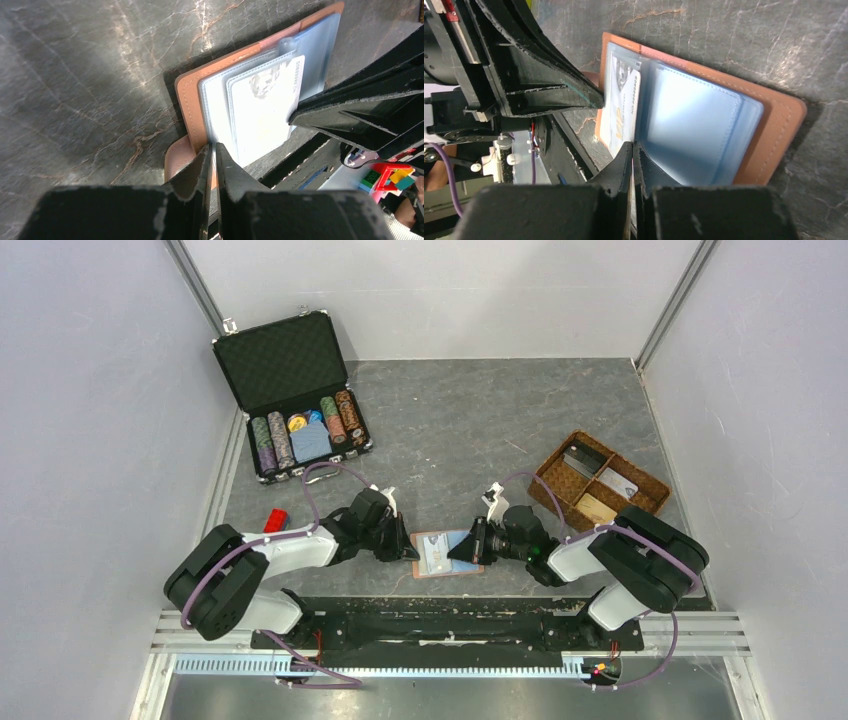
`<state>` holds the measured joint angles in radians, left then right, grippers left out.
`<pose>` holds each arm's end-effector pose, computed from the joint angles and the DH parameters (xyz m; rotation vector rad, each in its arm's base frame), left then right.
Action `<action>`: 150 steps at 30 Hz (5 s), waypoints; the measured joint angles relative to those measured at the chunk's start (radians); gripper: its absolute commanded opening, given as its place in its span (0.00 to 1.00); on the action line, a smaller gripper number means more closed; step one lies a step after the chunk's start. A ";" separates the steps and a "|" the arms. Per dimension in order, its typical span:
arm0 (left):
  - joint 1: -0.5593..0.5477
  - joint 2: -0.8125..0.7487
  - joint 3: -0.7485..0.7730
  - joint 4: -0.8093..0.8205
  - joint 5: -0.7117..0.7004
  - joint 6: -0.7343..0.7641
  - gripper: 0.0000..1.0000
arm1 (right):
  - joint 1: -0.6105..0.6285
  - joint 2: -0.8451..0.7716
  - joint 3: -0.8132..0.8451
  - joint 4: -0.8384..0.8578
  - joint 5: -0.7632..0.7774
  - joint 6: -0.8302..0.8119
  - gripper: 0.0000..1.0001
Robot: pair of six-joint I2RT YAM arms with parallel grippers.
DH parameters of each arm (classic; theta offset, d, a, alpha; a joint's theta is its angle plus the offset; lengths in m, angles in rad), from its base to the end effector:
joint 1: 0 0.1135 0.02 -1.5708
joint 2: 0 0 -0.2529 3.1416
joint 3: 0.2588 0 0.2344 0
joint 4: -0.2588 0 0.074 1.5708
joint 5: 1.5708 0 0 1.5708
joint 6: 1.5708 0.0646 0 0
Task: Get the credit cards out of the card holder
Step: Remove the credit card from the card holder, then place the credit card in the storage box.
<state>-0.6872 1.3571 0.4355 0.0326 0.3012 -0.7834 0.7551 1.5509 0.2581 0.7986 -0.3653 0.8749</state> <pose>0.1708 -0.1649 0.1111 0.0152 2.6804 -0.9382 0.1685 0.1903 0.1012 -0.1165 2.3312 1.3021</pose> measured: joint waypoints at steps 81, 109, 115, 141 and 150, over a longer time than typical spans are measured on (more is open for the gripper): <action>-0.008 -0.407 -0.013 0.174 0.256 -0.156 0.02 | -0.078 -0.639 0.079 -0.379 -0.134 -0.162 0.33; -0.008 -0.349 0.130 -0.069 0.566 0.101 0.02 | -0.068 -0.425 0.299 -0.496 -0.597 -0.396 0.21; -0.008 -0.340 0.131 -0.069 0.574 0.101 0.02 | -0.062 -0.411 0.284 -0.476 -0.598 -0.394 0.10; -0.009 -0.346 0.159 -0.136 0.535 0.141 0.81 | -0.065 -0.451 0.208 -0.329 -0.613 -0.298 0.00; -0.009 -0.435 0.249 -0.347 0.357 0.228 1.00 | -0.229 -0.523 0.190 -0.376 -0.509 -0.265 0.00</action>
<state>-0.6960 0.9218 0.6846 -0.3145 0.6582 -0.5552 0.5266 1.0275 0.4477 0.4225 -0.8738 0.6102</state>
